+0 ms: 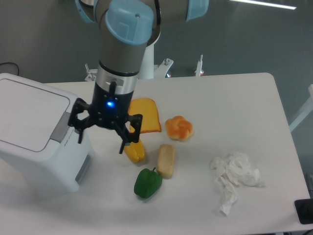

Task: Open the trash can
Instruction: 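Move the gripper over to the lid of the white trash can, then press the gripper against the trash can lid edge to flip it open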

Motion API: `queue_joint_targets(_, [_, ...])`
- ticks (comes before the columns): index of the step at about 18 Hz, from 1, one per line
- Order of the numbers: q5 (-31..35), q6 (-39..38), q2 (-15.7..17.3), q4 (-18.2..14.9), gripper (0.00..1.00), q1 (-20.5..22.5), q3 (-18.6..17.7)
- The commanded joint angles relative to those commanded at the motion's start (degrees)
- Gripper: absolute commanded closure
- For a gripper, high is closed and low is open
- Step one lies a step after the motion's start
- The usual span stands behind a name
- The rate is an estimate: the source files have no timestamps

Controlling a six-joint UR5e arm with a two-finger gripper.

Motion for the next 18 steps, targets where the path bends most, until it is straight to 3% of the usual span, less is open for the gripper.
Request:
queue_joint_targets(9, [0.18,0.08,1.05,-2.02,0.00,-1.14,-2.11])
queue_joint_targets(18, [0.18,0.35,2.02,-2.02,0.00,-1.23,-3.87])
